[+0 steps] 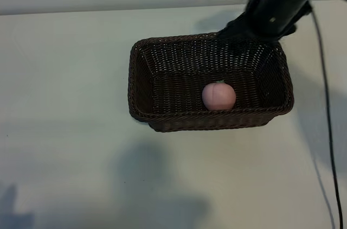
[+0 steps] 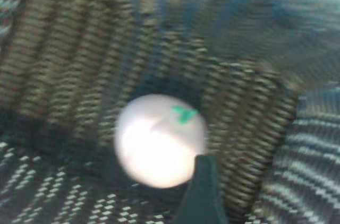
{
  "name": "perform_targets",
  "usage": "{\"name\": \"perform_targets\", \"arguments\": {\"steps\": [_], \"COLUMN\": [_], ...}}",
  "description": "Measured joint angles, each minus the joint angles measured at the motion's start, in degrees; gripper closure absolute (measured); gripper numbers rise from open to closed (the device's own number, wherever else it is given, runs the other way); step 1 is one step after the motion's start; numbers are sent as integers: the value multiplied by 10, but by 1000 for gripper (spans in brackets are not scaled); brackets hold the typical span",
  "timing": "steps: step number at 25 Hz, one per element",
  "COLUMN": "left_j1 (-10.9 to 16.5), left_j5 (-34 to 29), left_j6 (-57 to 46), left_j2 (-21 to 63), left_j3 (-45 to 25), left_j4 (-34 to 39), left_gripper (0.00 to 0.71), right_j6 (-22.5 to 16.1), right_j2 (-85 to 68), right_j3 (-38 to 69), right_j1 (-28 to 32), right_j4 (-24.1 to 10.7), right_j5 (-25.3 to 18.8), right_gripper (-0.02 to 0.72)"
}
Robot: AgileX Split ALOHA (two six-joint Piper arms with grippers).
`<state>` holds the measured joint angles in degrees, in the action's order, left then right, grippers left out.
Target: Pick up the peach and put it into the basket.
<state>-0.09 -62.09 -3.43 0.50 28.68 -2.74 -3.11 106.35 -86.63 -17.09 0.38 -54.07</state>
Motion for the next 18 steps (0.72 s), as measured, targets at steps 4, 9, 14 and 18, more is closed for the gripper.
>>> {"name": "perform_targets", "arguments": {"steps": [4,9,14,18], "left_j1": [0,0,0,0], "left_j5": [0,0,0,0], "left_j6": [0,0,0,0], "left_j2": [0,0,0,0], "left_j3": [0,0,0,0], "left_j4": [0,0,0,0], "left_gripper": [212,212,212,212], "right_j6": [8,18,21,22], "right_j2": [0,0,0,0], "right_j3": [-2,-2,-2,-2], "right_j1": [67,159,243,293], "right_j4": [0,-1,2,2], "right_j5": [-19,-27,-27,-26], "right_gripper": [110,110,110,110]}}
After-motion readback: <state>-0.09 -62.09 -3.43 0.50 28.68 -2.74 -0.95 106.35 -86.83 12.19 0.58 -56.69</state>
